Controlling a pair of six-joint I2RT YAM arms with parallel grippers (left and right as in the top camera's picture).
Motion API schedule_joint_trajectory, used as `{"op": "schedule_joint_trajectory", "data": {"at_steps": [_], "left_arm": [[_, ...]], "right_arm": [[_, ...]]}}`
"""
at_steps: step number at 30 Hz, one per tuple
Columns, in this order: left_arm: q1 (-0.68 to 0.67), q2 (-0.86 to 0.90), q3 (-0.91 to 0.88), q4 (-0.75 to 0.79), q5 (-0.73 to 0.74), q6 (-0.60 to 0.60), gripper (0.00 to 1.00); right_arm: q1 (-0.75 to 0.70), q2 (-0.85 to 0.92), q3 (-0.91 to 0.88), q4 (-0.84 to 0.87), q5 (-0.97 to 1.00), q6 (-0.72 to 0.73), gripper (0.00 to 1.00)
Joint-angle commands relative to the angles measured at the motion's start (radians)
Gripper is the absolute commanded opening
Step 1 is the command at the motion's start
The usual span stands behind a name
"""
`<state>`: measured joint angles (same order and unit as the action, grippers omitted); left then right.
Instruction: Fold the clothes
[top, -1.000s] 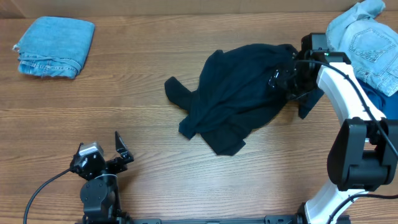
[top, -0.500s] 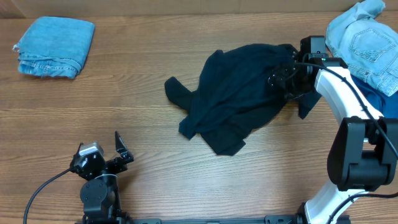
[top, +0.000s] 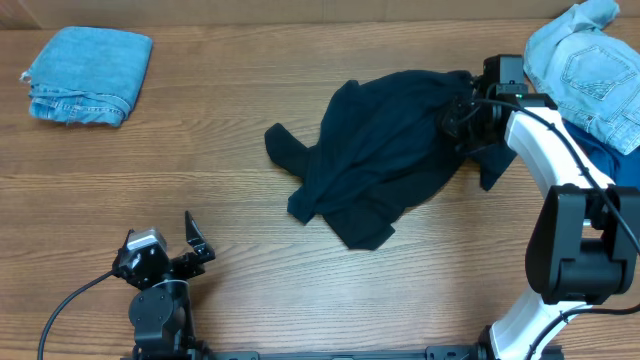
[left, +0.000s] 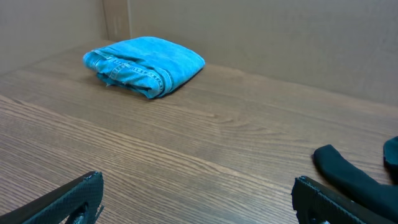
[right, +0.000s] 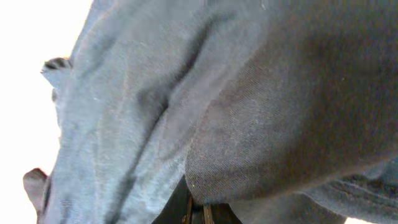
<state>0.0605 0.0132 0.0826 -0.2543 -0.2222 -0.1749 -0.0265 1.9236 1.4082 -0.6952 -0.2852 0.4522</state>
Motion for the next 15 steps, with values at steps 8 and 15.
{"op": "schedule_joint_trajectory", "data": {"at_steps": [8,15], "left_arm": [[-0.001,-0.009,-0.003,0.003,-0.020,0.018,1.00],[-0.001,-0.009,-0.003,0.003,-0.020,0.018,1.00]], "right_arm": [[-0.153,-0.173,0.438,0.003,0.038,-0.010,0.04],[-0.473,-0.189,0.722,-0.066,0.147,-0.014,0.04]]}}
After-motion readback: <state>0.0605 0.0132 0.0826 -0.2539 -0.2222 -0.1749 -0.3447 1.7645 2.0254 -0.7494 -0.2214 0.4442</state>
